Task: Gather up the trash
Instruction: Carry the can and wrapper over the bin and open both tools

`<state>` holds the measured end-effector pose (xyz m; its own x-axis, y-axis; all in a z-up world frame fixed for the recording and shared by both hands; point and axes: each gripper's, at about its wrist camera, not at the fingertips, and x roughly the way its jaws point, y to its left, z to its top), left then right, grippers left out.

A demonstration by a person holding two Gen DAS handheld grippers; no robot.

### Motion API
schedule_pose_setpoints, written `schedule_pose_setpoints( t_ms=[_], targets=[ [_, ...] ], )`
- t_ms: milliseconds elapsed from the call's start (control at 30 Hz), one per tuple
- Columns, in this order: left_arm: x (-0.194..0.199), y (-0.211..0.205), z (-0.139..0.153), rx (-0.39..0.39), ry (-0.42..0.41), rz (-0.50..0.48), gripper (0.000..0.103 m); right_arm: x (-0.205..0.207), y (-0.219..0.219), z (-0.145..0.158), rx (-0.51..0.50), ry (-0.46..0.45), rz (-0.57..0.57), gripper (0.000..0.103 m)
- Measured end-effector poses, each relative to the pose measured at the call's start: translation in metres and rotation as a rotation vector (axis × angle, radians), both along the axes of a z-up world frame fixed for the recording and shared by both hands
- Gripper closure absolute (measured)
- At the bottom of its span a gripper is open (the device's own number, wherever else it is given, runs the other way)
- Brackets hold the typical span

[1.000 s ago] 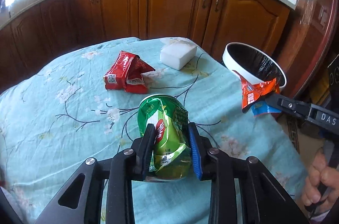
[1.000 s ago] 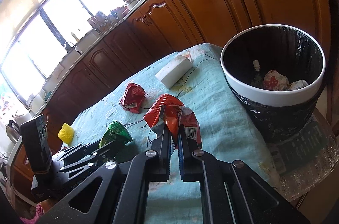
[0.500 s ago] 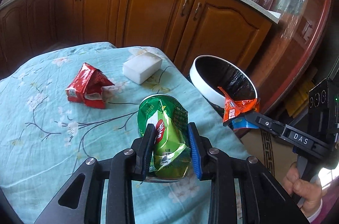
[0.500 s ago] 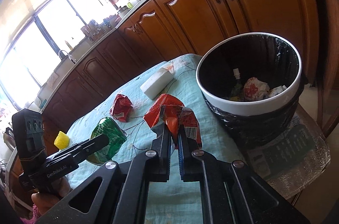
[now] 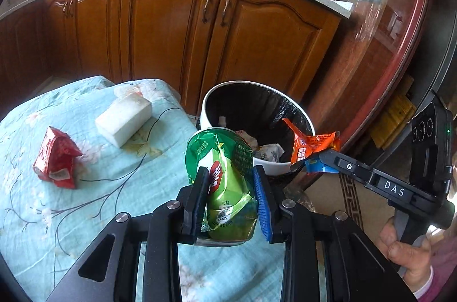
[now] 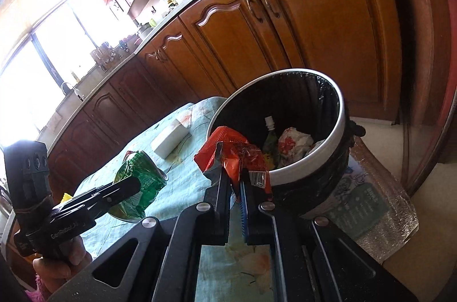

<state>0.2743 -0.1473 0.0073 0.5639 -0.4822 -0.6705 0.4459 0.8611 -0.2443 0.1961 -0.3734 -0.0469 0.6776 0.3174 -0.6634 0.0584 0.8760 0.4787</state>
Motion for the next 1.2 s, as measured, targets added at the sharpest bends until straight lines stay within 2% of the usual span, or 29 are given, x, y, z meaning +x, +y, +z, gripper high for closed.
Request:
schedule_pose_setpoints(
  t_ms=[733, 1200],
  targets=[
    [0.050, -0.068, -0.002, 0.041, -0.027, -0.035, 0.073, 0.041, -0.033, 0.006, -0.078, 0.004, -0.002, 0.097],
    [0.078, -0.092, -0.005, 0.070, 0.010, -0.052, 0.073, 0.072, -0.041, -0.007, -0.096, 0.093, 0.015, 0.097]
  ],
)
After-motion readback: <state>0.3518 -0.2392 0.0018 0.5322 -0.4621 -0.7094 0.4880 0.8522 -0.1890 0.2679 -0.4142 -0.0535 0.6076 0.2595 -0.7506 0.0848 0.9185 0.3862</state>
